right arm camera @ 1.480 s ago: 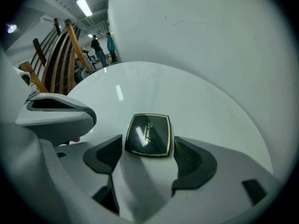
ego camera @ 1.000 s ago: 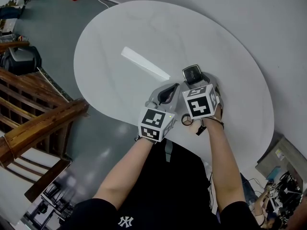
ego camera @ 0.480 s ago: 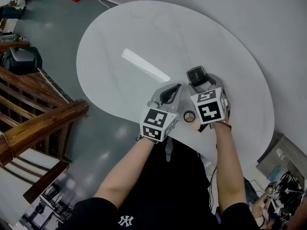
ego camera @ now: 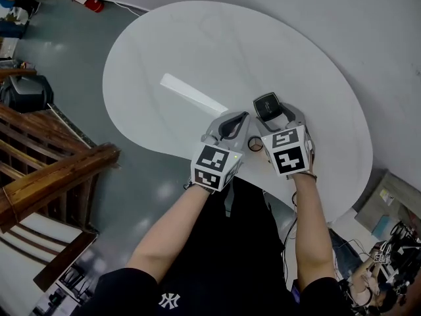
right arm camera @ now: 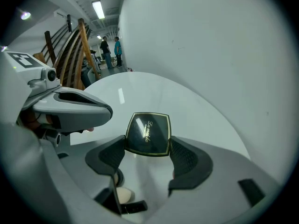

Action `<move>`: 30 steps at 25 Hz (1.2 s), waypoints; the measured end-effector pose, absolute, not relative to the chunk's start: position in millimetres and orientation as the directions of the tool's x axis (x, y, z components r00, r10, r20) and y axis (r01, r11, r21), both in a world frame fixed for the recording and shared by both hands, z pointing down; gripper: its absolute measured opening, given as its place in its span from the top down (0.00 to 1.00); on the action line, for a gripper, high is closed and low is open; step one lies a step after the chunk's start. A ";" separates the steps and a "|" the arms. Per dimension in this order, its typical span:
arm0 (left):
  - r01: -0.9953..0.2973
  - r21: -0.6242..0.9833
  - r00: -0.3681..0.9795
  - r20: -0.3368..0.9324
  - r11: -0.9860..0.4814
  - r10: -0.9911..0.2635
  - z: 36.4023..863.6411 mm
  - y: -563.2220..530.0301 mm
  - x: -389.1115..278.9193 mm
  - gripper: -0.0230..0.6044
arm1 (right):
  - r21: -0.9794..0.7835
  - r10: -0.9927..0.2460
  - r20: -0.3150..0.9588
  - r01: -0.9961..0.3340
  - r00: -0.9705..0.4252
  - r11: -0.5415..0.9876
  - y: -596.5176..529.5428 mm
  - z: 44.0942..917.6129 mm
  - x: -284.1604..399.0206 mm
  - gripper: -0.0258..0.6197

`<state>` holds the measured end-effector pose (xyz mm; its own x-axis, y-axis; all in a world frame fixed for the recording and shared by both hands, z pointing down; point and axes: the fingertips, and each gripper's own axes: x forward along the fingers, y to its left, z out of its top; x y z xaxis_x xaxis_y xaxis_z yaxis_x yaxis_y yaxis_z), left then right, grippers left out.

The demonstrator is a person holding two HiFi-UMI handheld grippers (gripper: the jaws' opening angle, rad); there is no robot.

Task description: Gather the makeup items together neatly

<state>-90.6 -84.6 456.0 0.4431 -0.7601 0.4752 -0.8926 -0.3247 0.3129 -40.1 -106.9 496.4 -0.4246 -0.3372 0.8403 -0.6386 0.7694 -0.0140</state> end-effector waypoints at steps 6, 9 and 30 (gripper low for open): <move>-0.868 0.306 0.494 0.454 -0.390 -0.742 440.8 -55.4 -68.2 0.95 | 0.005 -0.382 0.830 -0.679 -0.407 0.734 -71.7 479.4 -16.6 0.48; -0.854 0.299 0.519 0.445 -0.425 -0.730 433.4 -41.4 -57.0 0.95 | 0.003 -0.402 0.822 -0.704 -0.403 0.710 -53.3 473.8 -5.9 0.48; -0.761 0.301 0.646 0.425 -0.574 -0.634 422.8 34.1 11.1 0.95 | 0.056 -0.405 0.848 -0.702 -0.342 0.710 52.0 475.0 75.7 0.48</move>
<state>11.1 34.1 422.8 0.6464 -0.6336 0.4250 -0.7611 -0.5744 0.3012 75.7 52.0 475.0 -0.3423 -0.4054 0.8476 -0.7021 0.7098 0.0560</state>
